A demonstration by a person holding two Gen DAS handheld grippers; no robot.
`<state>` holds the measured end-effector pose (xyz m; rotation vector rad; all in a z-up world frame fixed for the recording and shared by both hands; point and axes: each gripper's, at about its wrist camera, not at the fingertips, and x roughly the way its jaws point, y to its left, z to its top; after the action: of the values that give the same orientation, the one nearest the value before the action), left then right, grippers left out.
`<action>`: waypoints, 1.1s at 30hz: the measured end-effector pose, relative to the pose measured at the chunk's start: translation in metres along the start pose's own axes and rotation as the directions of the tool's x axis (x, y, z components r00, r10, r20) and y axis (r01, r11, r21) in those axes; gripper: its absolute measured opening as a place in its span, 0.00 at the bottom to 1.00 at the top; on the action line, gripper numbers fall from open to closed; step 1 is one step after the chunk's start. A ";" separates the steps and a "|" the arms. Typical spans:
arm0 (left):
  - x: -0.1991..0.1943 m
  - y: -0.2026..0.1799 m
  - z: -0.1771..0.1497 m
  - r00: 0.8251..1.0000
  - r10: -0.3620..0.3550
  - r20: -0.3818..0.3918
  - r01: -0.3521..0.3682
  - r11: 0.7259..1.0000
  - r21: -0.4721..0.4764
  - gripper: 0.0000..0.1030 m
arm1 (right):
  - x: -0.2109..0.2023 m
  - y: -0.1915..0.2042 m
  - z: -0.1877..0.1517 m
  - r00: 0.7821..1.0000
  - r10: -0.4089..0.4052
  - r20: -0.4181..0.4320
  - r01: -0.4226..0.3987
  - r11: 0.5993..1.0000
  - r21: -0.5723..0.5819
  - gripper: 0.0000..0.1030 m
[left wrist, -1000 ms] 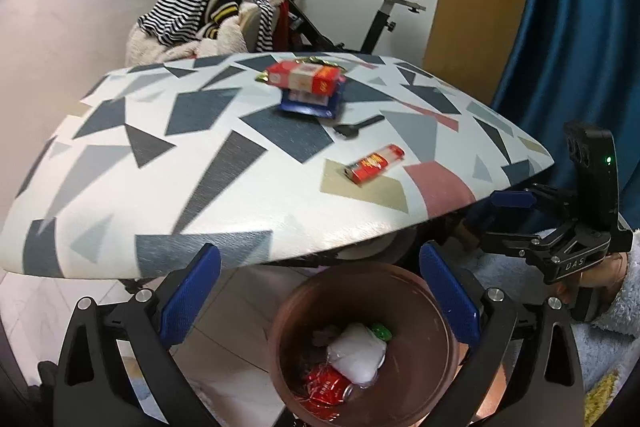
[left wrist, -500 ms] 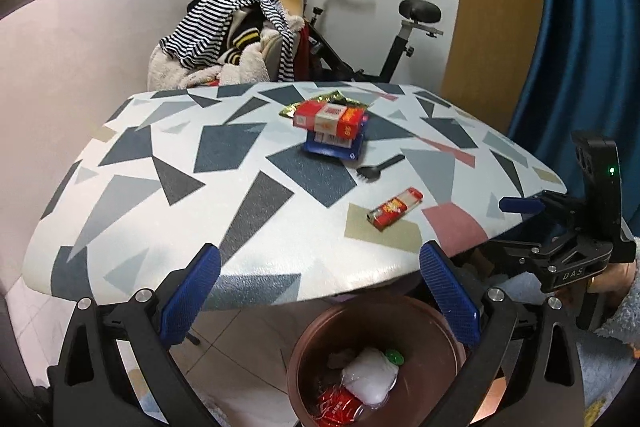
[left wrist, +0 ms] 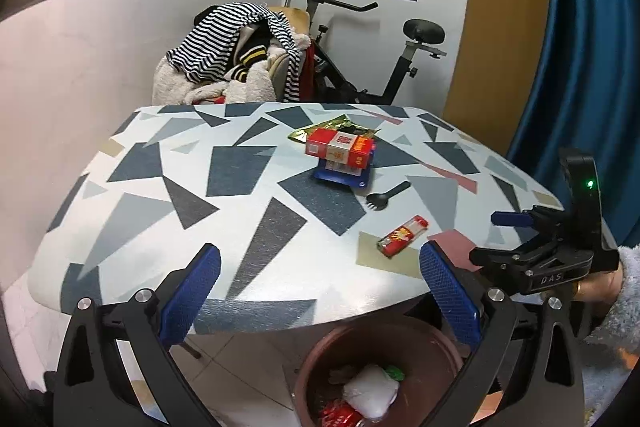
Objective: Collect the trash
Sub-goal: 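Grasp the red lighter with the right tool while the left tool grasps the red cigarette box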
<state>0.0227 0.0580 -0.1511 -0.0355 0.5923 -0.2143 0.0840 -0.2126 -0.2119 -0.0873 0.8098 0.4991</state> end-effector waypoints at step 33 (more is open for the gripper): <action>0.037 0.056 -0.015 0.995 0.083 -0.057 -0.089 0.989 -0.122 0.94 | 0.091 0.033 0.038 0.989 -0.092 -0.113 0.098 0.994 0.049 0.95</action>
<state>0.0552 0.1056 -0.1891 -0.1246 0.6571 -0.0944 0.1474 -0.1382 -0.2469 -0.1033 0.9230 0.3838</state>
